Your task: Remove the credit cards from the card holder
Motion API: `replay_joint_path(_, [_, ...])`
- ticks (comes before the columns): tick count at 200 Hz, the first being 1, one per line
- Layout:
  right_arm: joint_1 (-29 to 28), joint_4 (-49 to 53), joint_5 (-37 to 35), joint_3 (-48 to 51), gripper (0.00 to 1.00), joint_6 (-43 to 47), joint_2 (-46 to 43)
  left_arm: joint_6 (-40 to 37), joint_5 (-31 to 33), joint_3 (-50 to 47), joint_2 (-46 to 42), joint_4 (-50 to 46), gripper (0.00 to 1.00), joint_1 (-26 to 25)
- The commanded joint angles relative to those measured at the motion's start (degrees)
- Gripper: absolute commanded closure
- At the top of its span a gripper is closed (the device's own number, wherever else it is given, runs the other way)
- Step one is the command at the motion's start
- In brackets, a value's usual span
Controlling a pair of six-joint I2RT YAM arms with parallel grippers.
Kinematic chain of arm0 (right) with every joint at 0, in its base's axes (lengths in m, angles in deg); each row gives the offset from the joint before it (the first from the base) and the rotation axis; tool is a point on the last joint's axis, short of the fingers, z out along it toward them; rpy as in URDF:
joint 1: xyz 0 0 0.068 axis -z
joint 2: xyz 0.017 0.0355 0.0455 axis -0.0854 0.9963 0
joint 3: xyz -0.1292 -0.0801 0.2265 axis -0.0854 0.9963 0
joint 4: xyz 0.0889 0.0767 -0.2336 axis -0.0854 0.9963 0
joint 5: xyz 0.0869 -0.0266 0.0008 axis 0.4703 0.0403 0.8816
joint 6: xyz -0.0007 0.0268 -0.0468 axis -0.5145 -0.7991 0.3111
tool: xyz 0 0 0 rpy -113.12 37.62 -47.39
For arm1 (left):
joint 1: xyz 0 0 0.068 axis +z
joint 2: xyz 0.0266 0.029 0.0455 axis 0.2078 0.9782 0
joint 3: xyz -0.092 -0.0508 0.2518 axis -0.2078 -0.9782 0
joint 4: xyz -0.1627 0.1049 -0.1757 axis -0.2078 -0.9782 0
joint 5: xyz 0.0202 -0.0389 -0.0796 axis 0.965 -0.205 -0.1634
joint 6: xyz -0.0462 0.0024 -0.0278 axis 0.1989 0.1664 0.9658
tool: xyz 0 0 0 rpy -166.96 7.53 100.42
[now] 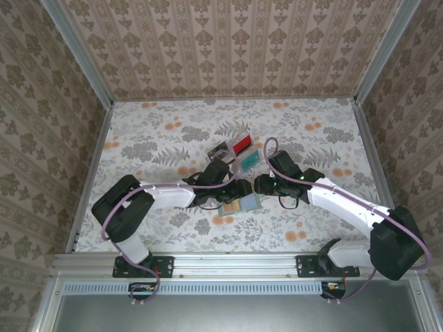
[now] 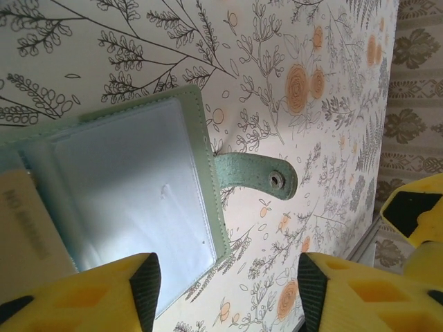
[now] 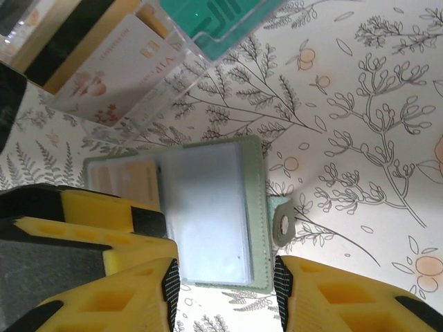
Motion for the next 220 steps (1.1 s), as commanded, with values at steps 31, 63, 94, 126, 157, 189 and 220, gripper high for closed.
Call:
replay_joint_path(31, [-0.3,-2.4,4.7,0.2,0.53,0.6,1.9,-2.6,5.3,-2.4,-9.6,-6.5,0.34,1.2])
replay_joint_path(63, [-2.3,-0.1,8.0,-4.9,0.49,1.3,10.0,-4.0,9.6,-5.8,-18.6,-17.3,0.21,3.5])
replay_joint_path(94, [-5.6,1.4,8.7,-9.1,0.47,1.9,17.3,-2.1,10.4,-10.2,-24.3,-20.0,0.15,6.0])
replay_joint_path(126, [-7.3,4.3,8.2,-12.9,0.46,2.3,24.3,-0.9,9.3,-11.7,-25.7,-19.8,0.16,6.4])
replay_joint_path(157, [-7.4,5.7,8.4,-14.4,0.55,2.2,28.2,-0.1,6.0,-11.7,-23.6,-15.7,0.21,6.1])
replay_joint_path(189, [-7.4,6.1,7.2,-14.9,0.57,1.8,30.4,0.1,3.9,-10.8,-21.2,-13.2,0.3,5.9])
replay_joint_path(220, [-7.4,8.4,5.8,-15.0,0.61,1.6,32.1,-1.5,1.9,-8.6,-18.0,-14.4,0.39,5.1])
